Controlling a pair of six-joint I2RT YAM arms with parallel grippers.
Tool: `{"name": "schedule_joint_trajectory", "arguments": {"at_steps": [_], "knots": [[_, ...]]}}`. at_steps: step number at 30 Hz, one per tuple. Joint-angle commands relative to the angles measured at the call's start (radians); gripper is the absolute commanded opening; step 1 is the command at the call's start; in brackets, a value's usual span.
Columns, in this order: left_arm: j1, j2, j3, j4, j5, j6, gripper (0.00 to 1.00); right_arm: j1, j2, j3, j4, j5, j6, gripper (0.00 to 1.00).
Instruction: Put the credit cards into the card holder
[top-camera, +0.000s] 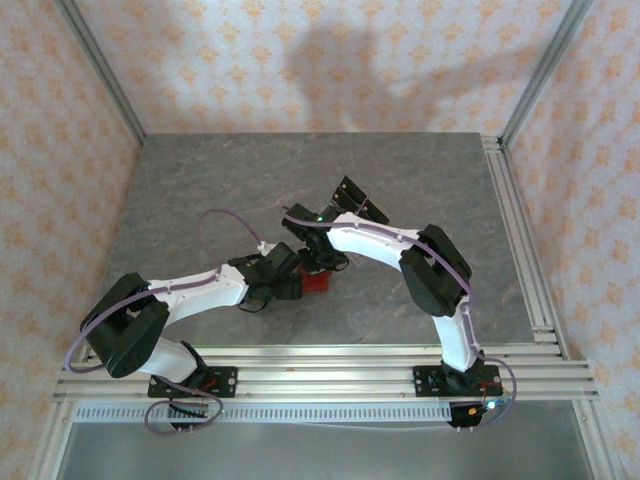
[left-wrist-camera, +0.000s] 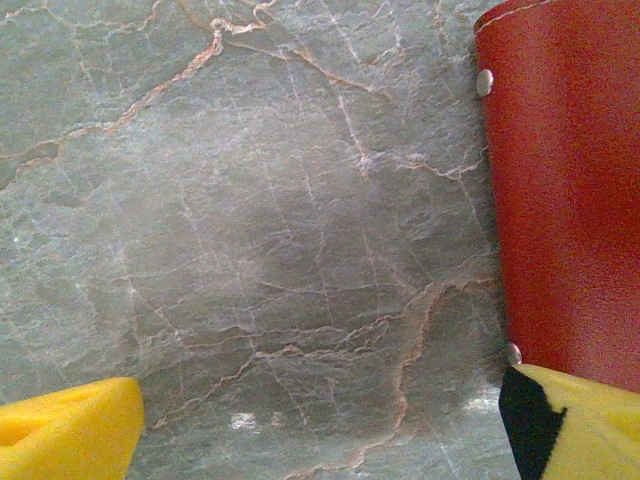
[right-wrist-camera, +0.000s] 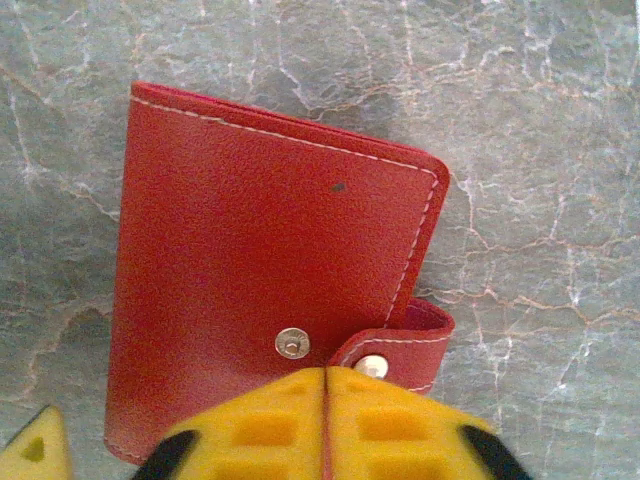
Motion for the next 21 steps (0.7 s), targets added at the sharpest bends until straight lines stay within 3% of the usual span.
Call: {"name": "schedule_joint_trajectory", "arguments": {"at_steps": [1,13,21], "knots": [[0.009,0.013,0.008,0.011,-0.025,0.008,0.93,0.0,-0.051,-0.015,-0.021,0.038,0.008,0.2],[0.009,0.022,0.004,0.02,-0.023,0.014,0.93,-0.002,-0.018,-0.01,-0.028,0.049,0.004,0.2],[0.008,0.025,0.004,0.024,-0.021,0.014,0.93,-0.007,-0.012,-0.012,-0.034,0.051,-0.004,0.06]]}}
